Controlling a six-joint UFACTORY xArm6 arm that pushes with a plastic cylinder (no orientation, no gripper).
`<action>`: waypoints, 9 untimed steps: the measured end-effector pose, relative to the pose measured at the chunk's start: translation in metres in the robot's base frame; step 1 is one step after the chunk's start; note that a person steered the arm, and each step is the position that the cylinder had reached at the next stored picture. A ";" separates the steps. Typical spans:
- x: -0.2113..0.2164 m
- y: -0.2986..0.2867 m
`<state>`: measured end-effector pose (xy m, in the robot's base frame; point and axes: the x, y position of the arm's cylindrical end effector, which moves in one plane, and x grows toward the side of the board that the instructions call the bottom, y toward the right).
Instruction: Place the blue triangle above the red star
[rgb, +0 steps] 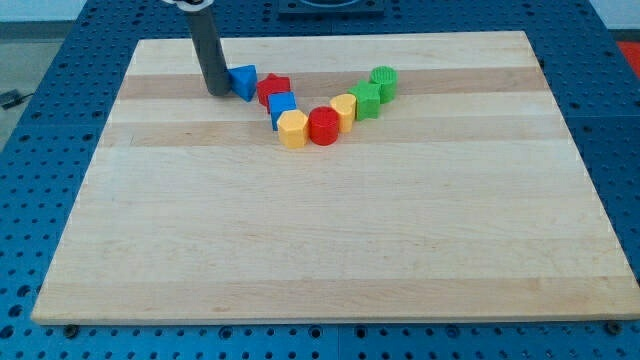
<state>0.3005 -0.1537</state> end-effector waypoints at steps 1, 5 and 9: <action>-0.006 0.012; -0.034 0.005; -0.051 0.047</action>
<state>0.2494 -0.1069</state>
